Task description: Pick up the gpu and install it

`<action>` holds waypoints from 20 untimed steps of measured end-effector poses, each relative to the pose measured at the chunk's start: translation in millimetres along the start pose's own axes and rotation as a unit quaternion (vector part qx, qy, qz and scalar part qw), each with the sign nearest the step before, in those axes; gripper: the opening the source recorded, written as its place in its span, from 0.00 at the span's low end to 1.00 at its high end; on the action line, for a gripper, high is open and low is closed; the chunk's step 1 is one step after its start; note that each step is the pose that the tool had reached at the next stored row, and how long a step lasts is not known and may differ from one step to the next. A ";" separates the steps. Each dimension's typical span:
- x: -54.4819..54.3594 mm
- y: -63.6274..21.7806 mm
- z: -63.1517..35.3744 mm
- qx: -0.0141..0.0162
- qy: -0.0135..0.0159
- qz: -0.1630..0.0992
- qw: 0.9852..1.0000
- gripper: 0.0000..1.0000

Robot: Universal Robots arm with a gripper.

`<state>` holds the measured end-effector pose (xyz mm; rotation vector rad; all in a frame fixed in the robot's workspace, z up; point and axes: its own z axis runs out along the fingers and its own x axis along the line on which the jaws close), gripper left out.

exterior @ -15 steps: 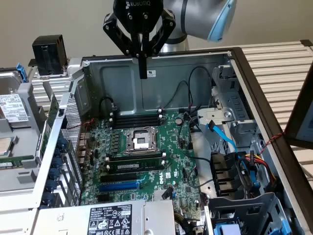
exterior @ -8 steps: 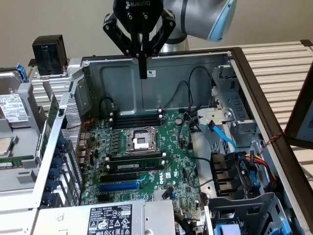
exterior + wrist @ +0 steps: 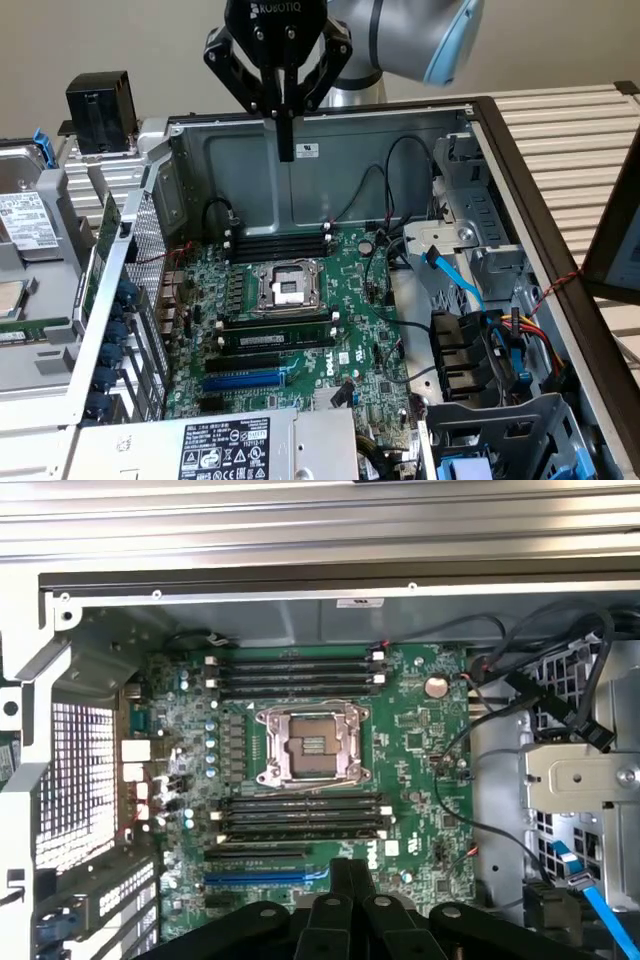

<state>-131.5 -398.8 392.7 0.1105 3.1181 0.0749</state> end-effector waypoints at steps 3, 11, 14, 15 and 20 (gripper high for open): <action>13.6 -1.0 -0.3 0.000 0.000 0.000 1.000 0.11; 49.6 -3.5 -1.1 -0.001 0.000 0.000 1.000 0.11; 62.2 -4.4 -1.4 -0.012 0.001 0.000 1.000 0.11; 66.0 -4.7 -1.5 -0.016 0.003 0.000 1.000 0.11; 87.3 -6.2 -1.2 -0.022 0.005 0.001 1.000 0.11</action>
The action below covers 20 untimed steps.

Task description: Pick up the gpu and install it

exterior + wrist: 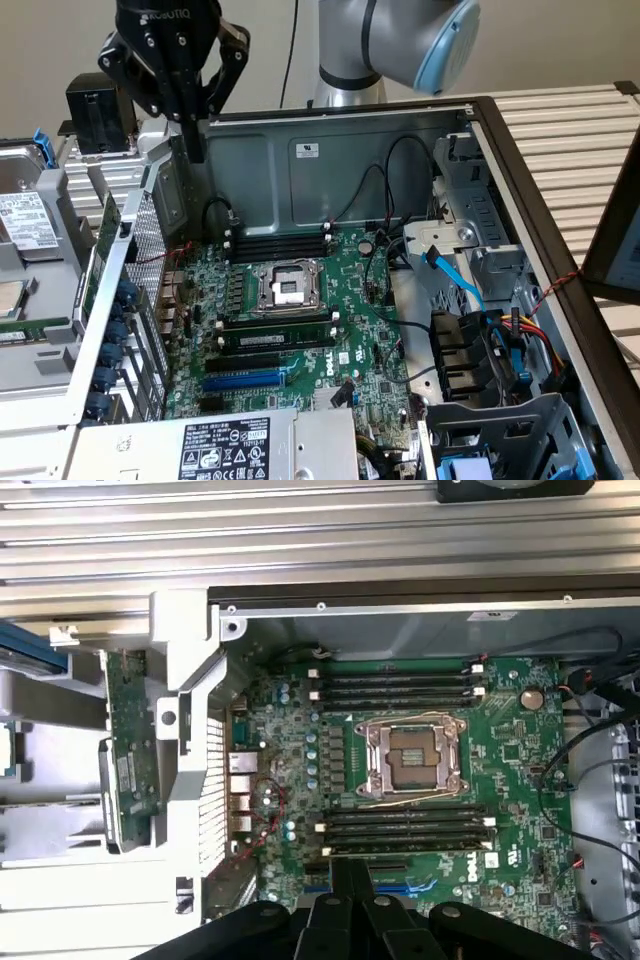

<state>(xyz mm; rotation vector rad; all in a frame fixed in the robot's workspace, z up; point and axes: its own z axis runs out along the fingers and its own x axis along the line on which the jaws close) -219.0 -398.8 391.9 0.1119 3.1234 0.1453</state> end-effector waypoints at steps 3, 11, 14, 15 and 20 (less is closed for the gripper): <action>13.7 -1.3 2.9 0.000 0.000 0.000 1.000 0.11; 50.3 -4.5 8.9 0.000 0.000 0.000 1.000 0.11; 63.9 -5.6 10.3 0.000 0.000 0.000 1.000 0.11; 68.5 -6.0 10.8 0.000 0.000 0.000 1.000 0.11; 91.1 -7.8 13.5 0.000 0.001 0.000 1.000 0.11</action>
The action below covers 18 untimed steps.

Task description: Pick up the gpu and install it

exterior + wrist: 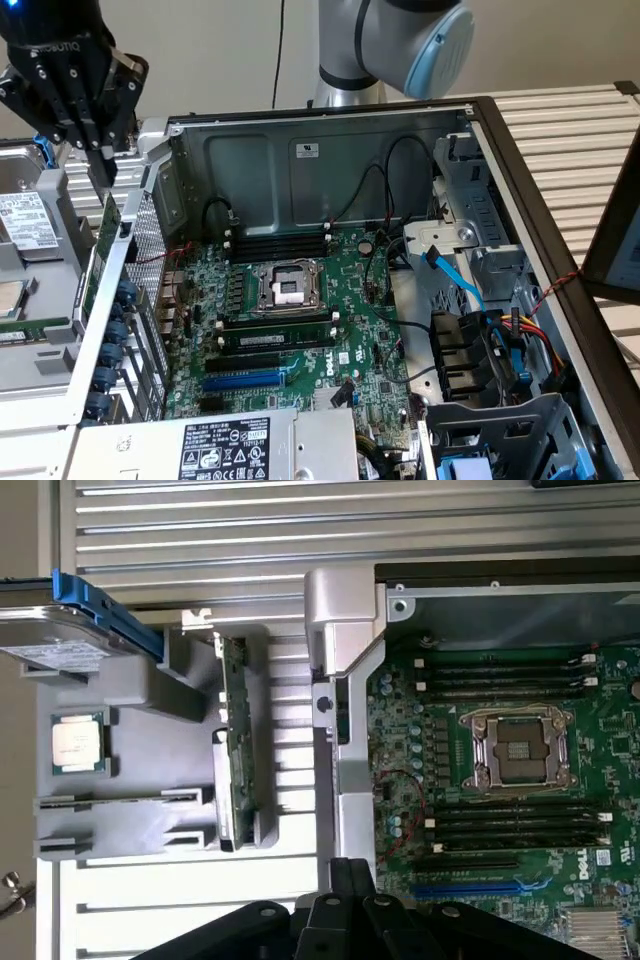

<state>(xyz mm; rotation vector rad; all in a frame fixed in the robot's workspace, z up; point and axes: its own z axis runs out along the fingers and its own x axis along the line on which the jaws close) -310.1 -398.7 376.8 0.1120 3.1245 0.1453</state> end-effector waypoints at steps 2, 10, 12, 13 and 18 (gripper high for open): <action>9.0 -0.6 1.4 0.000 0.000 0.000 1.000 0.11; 45.5 -3.2 5.8 0.000 0.000 0.000 1.000 0.11; 54.6 -3.9 5.7 0.000 0.001 0.000 1.000 0.11; 58.9 -4.1 5.7 0.000 0.001 0.000 1.000 0.11; 77.9 -0.9 5.8 0.000 0.003 0.000 1.000 0.11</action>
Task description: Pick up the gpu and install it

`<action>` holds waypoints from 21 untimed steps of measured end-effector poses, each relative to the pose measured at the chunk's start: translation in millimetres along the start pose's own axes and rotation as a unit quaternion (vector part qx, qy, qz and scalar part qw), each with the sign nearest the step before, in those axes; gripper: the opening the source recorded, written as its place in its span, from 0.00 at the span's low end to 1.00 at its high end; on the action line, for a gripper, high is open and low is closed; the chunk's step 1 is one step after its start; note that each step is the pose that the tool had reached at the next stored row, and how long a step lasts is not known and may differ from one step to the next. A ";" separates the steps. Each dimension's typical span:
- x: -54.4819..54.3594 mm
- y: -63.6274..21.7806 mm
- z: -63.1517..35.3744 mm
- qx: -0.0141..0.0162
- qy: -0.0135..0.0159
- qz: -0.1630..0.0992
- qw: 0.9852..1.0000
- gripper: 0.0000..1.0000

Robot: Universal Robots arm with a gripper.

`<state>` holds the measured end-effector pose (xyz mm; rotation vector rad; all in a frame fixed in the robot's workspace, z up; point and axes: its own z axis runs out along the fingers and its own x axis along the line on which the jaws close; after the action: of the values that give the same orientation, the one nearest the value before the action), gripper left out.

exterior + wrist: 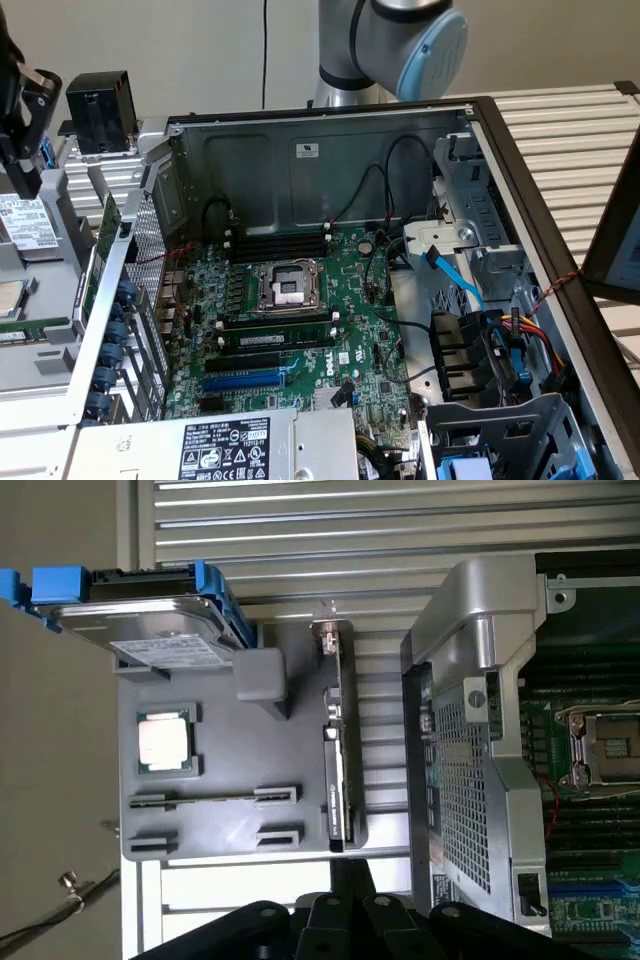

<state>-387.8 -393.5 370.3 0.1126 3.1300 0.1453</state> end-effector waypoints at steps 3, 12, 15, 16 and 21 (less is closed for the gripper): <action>10.1 4.1 0.4 0.000 0.000 0.000 1.000 0.11; 14.0 20.6 2.3 0.000 0.002 0.000 1.000 0.11; 14.0 20.6 2.2 0.000 0.002 0.000 1.000 0.11; 14.0 20.6 2.2 0.000 0.002 0.000 1.000 0.11; 14.0 20.6 2.2 0.000 0.002 0.000 1.000 0.11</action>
<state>-400.3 -371.8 370.0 0.1132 3.1345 0.1453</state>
